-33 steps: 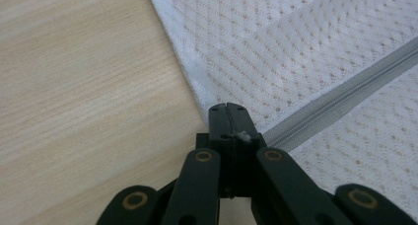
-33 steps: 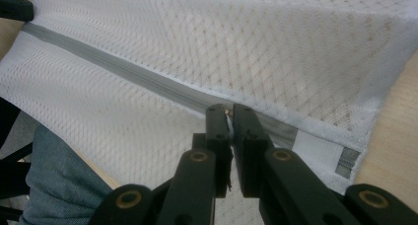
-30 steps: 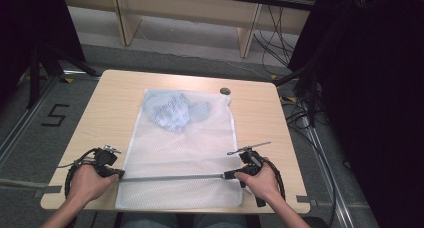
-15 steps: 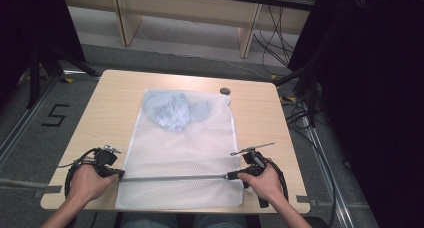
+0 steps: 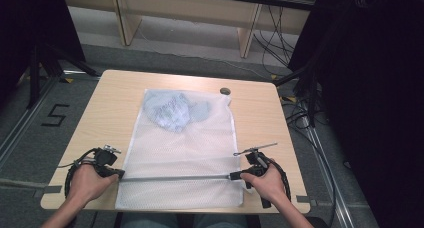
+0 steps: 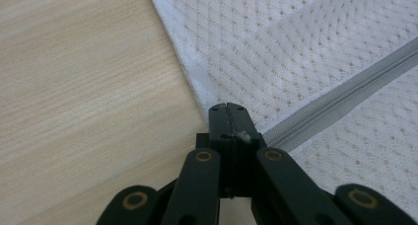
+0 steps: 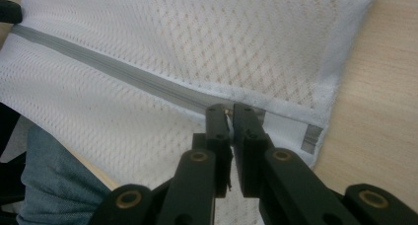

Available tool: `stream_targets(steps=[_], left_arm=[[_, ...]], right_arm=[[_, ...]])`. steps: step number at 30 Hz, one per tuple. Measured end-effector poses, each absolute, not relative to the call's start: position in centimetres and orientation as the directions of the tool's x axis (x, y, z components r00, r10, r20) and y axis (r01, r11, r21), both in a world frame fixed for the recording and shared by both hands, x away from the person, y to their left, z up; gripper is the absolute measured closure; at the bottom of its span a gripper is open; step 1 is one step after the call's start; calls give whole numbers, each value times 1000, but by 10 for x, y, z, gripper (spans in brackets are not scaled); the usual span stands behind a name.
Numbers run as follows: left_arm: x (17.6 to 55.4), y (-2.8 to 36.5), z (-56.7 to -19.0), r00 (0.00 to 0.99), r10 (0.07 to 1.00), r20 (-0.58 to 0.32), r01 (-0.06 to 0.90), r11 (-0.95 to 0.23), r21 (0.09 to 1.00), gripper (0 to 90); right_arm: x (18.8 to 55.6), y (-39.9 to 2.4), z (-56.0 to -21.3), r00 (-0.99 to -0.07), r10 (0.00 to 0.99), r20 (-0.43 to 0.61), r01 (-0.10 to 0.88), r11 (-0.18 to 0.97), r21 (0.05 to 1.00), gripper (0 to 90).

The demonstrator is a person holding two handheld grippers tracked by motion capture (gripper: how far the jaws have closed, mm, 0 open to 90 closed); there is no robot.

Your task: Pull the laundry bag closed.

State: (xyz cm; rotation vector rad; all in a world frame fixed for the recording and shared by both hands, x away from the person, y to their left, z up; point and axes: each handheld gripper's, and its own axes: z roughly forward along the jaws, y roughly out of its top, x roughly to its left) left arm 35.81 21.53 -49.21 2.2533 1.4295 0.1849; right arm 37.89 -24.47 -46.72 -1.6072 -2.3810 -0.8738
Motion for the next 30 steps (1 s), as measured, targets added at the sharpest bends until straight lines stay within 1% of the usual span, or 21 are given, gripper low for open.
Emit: stream_targets(steps=[8, 14, 16, 17, 19, 20, 21, 22, 23, 24, 25, 27, 30], left_arm=[[358, 215, -493, 451, 881, -142, 821, -346, 455, 900], [358, 216, -492, 460, 877, -140, 821, -360, 444, 900], [358, 216, -493, 462, 876, -141, 818, -359, 450, 900], [359, 217, -492, 463, 875, -138, 821, -365, 440, 900], [359, 216, -492, 459, 877, -142, 822, -358, 443, 900], [359, 216, -492, 459, 877, -142, 822, -359, 443, 900], [359, 217, -492, 461, 876, -141, 821, -361, 442, 900], [358, 216, -492, 459, 877, -141, 822, -358, 443, 900], [358, 216, -492, 459, 877, -141, 822, -359, 443, 900], [359, 216, -492, 462, 876, -142, 819, -360, 447, 900], [359, 217, -492, 462, 876, -139, 821, -363, 441, 900], [358, 216, -493, 459, 877, -144, 816, -352, 459, 900], [358, 216, -493, 458, 877, -145, 819, -352, 454, 900]], right_arm=[[379, -251, -469, -402, 817, 413, 892, 249, 376, 868], [379, -256, -470, -406, 816, 412, 892, 255, 374, 868], [379, -258, -470, -394, 824, 407, 895, 242, 375, 868], [378, -257, -469, -363, 831, 423, 909, 216, 355, 868], [380, -262, -471, -398, 828, 395, 891, 245, 383, 868], [379, -260, -471, -357, 836, 416, 908, 207, 363, 868], [378, -262, -469, -321, 844, 429, 928, 190, 321, 868], [380, -265, -472, -377, 827, 417, 901, 224, 371, 868], [380, -265, -471, -375, 832, 408, 903, 229, 364, 868], [378, -263, -470, -339, 836, 432, 919, 198, 340, 868], [380, -265, -471, -380, 829, 410, 900, 228, 371, 868], [381, -266, -473, -383, 829, 407, 899, 232, 372, 868], [381, -266, -474, -384, 828, 407, 898, 233, 373, 868]])
